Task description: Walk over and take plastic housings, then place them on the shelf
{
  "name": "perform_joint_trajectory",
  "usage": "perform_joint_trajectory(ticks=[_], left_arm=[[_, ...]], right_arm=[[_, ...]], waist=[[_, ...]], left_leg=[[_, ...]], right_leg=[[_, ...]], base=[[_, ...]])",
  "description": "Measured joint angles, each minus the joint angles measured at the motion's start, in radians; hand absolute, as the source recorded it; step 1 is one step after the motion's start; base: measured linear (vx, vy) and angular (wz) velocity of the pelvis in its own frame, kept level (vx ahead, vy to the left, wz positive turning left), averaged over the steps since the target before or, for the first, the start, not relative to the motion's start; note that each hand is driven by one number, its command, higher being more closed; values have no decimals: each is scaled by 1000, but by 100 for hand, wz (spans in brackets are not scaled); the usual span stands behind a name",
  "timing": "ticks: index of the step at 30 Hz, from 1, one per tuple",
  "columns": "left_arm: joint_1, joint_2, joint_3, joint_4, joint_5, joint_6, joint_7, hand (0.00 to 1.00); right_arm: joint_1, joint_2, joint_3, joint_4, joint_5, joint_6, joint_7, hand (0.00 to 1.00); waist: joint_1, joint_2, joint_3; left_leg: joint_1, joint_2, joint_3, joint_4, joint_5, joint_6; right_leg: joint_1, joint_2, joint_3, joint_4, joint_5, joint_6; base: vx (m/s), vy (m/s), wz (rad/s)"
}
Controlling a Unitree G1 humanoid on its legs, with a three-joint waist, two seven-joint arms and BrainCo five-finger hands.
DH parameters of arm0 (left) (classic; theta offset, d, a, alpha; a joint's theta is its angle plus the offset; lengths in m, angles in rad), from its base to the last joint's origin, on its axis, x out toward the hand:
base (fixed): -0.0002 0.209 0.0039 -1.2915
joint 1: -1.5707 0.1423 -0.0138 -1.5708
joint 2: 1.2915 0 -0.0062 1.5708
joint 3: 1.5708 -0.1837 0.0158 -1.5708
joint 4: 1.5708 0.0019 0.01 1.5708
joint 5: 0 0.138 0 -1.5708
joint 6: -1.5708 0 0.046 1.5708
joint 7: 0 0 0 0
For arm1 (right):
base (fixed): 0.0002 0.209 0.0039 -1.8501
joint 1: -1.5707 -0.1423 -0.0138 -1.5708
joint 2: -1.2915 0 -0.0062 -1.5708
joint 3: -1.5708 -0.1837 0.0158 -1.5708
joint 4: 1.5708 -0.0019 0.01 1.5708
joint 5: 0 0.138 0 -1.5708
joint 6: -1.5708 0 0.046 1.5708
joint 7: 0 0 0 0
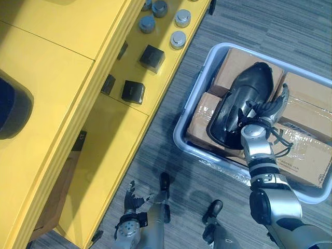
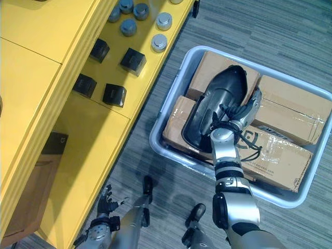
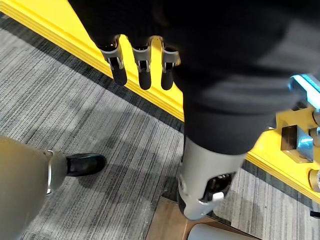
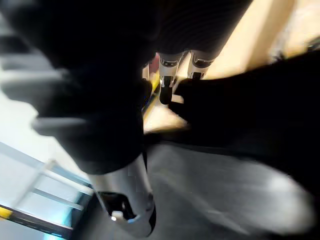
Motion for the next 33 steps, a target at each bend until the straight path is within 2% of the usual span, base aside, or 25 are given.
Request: perform_joint_trajectory(ticks=[1,2,5,10,17,23,27,33], left_arm=[[-6,0,0,8,-1,0,1,0],[-15,0,0,20,-1,1,4,0],[-33,0,0,33,1,2,5,0],[-47,1,-1,61,0,10,5,0],[-49,-1,-35,41,1,27,5,0],[-32,-4,-40,-250,-19,29,5,0],[-52,-4,-39,-438,-19,27,-3,0],[-215,2,-39,-500,-27,28,-15,0]], right_arm=[[-10,-5,13,13,3,-1,4,0],[-36,-15,16,44,16,-7,29,100],[-72,-48,35,116,45,-22,77,100],[-118,-90,33,203,70,-23,148,100],[-138,-83,33,301,69,-13,207,100],[-132,-93,35,303,7,34,222,100],[-105,-97,117,246,-68,66,241,100],[-46,-97,194,40,-203,79,254,100]], waist=[[0,0,0],[-1,0,0],[-3,0,0],[-9,1,0],[-10,2,0],[-15,2,0],[-38,3,1],[-78,4,1]], left_leg=[[0,3,2,-3,2,-1],[2,5,4,-10,6,-1],[4,8,3,-25,22,-4],[6,7,0,-65,58,-5],[35,8,3,-139,111,-2],[67,2,0,-157,126,0],[95,-3,1,-156,126,2],[128,-1,5,-156,126,2]], right_leg=[[-1,3,3,-5,6,-3],[-5,7,8,-8,11,-4],[-7,13,10,-18,19,-5],[-25,21,13,-19,18,-5],[-35,30,30,-16,5,-4],[-9,28,31,-11,5,-3],[16,23,34,-8,6,-3],[40,21,41,4,5,-3]], base=[[12,-3,-12],[3,0,-11],[-11,1,-5],[-27,-3,-4],[-27,-17,-3],[22,-10,4],[46,-14,1],[12,-12,-3]])
